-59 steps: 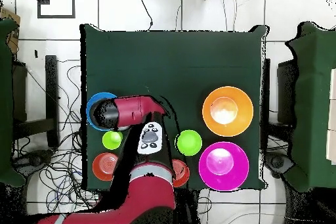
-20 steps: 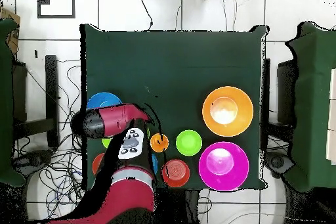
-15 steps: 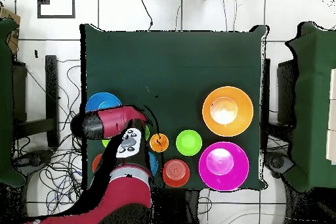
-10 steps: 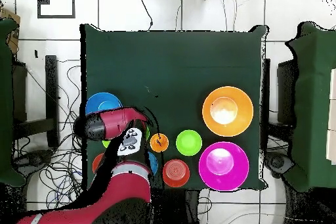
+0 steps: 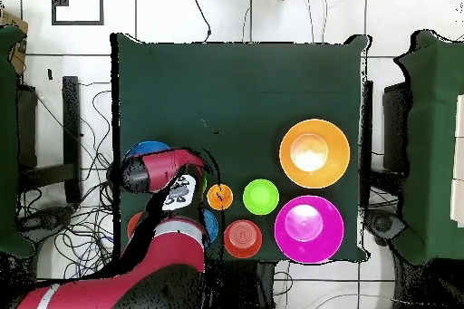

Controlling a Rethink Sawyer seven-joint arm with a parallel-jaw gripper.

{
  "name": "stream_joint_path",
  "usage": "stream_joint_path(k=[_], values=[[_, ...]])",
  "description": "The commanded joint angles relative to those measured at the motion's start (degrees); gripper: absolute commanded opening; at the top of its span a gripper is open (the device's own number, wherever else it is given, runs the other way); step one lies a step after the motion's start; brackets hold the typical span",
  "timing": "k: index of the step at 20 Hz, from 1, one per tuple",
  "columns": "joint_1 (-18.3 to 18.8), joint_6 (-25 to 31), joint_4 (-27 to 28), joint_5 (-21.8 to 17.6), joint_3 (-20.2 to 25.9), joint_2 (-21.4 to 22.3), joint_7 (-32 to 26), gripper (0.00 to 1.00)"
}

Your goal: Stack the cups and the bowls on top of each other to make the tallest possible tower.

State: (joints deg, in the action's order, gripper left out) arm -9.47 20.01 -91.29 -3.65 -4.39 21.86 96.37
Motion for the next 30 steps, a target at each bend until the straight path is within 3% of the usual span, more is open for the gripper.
stream_joint_path(k=[1,2,3,21,30], values=[[0.72,-2.58,1.49,-0.37,3.72,-2.75,7.31,1.0],[0.44,-2.48,1.75,-0.33,3.34,-2.9,7.52,1.0],[0.16,-2.39,2.01,-0.29,2.95,-3.04,7.73,0.0],[1.58,-1.07,0.44,-0.48,3.84,-1.79,6.77,0.0],[3.47,2.14,0.52,-0.44,5.42,-0.62,4.67,0.0]])
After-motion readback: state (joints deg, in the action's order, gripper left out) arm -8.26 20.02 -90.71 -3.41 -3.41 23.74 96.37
